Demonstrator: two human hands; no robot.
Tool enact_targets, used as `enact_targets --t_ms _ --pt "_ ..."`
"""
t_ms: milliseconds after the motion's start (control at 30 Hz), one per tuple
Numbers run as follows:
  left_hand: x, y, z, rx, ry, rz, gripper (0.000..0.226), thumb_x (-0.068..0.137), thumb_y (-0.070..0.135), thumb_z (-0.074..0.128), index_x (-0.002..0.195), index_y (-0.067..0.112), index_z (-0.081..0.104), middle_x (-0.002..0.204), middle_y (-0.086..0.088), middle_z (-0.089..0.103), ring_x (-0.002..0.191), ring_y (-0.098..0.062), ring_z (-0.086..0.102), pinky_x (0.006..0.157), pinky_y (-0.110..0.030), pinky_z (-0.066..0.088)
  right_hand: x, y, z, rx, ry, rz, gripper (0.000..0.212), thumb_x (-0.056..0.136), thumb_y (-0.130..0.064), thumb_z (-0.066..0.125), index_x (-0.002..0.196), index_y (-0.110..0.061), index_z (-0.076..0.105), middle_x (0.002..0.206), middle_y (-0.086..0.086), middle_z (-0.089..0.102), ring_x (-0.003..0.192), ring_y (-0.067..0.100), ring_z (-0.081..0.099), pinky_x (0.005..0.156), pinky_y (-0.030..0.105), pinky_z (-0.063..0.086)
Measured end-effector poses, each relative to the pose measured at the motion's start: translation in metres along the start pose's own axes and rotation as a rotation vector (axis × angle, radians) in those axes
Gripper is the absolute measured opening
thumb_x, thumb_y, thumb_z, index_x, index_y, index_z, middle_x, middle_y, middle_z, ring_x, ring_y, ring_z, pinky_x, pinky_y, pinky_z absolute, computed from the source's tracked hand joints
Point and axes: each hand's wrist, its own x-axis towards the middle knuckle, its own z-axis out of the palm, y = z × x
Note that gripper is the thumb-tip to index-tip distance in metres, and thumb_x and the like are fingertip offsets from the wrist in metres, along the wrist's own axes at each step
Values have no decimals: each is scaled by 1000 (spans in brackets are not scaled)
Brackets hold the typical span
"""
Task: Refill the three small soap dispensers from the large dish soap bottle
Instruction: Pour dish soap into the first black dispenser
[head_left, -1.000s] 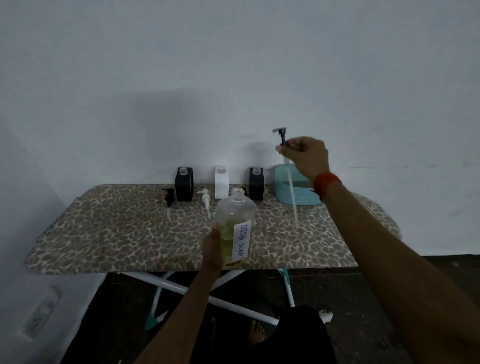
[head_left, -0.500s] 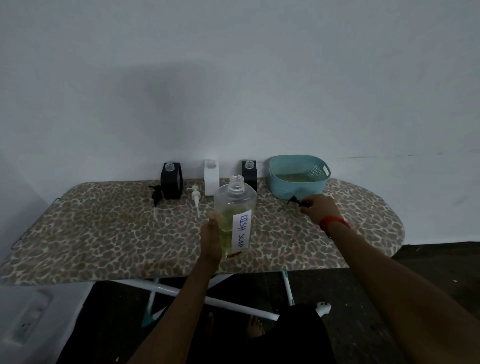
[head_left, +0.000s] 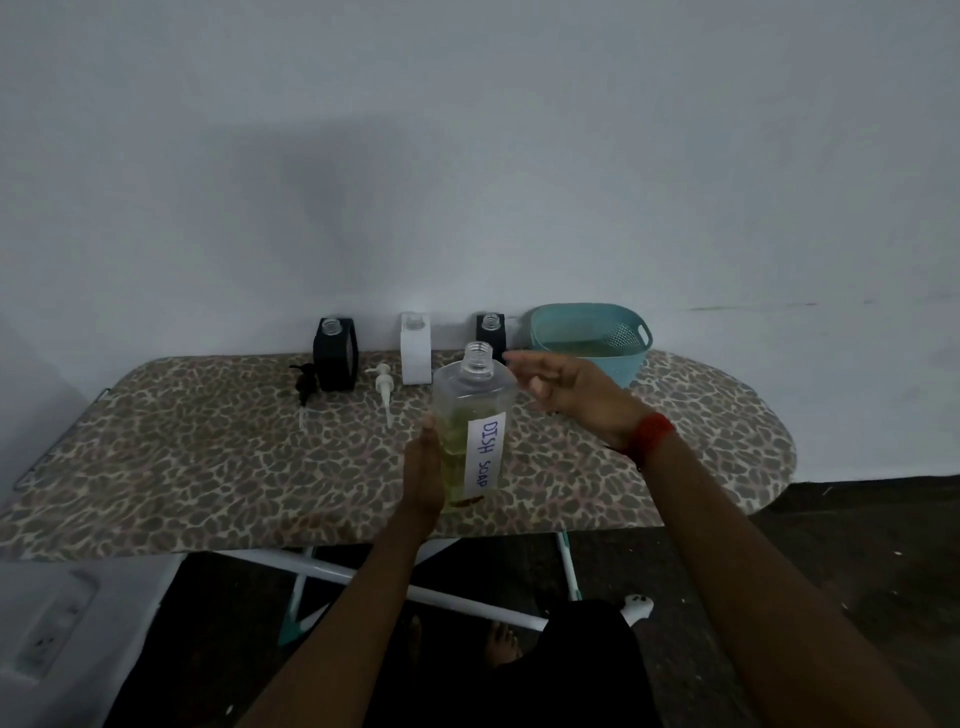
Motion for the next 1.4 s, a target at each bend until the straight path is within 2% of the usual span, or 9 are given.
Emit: enact_targets --t_ms 200,267,400,500,567,633,733,933,1400 --pt "-8 10 14 -32 -68 -71 52 99 56 26 96 26 67 96 -4 73 96 -33 68 88 -52 52 -12 -27 28 80 -55 -56 46 90 -9 69 128 -31 56 124 -1 69 116 17 65 89 25 53" --pt "-7 12 17 -39 -69 -116 53 99 54 27 97 30 74 96 2 78 94 -23 74 86 -50 56 -15 -27 28 91 -56 -63 52 87 -8 72 133 -24 54 126 2 68 118 21 64 92 30 54" --pt "-10 17 22 -25 -135 -189 79 81 71 29 118 12 67 121 -23 69 113 -44 65 97 -64 51 -16 -26 26 41 8 -58 61 81 -9 78 137 -11 53 127 7 67 118 26 64 97 42 53" --pt "-6 22 30 18 -174 -212 74 74 83 32 101 27 74 104 -6 78 99 -26 74 89 -51 57 -19 -23 18 8 77 -73 59 79 -14 82 133 -11 58 124 6 69 114 26 66 97 46 53" --pt "3 19 31 184 -158 -126 55 96 66 35 89 28 74 93 3 78 91 -15 74 91 -45 57 -20 -20 10 -58 151 -85 58 76 -19 85 128 -11 61 120 4 71 110 24 68 97 47 54" --pt "14 4 19 574 -131 -53 44 104 52 44 117 18 69 125 -6 70 120 -24 64 109 -44 46 -21 -14 1 -138 255 -96 60 72 -27 88 125 -12 64 116 1 73 106 21 69 97 48 54" --pt "13 -27 -14 1167 -66 -64 85 95 54 60 157 5 28 165 -16 25 154 -31 21 126 -43 14 -22 1 -13 -262 462 -111 60 68 -36 88 119 -15 65 114 -1 72 104 18 68 95 47 54" --pt "8 -48 -31 1291 -87 -6 89 99 58 49 162 8 11 171 -11 7 158 -27 6 128 -45 1 -20 38 -39 -357 738 -47 58 66 -46 89 112 -21 64 108 -6 69 99 15 65 87 38 56" --pt "5 -49 -29 1320 -65 8 87 99 62 42 162 10 14 170 -9 12 157 -26 9 128 -47 2 -25 76 -52 -230 760 48 73 69 -44 87 130 -21 55 124 -1 64 110 17 63 91 42 57"
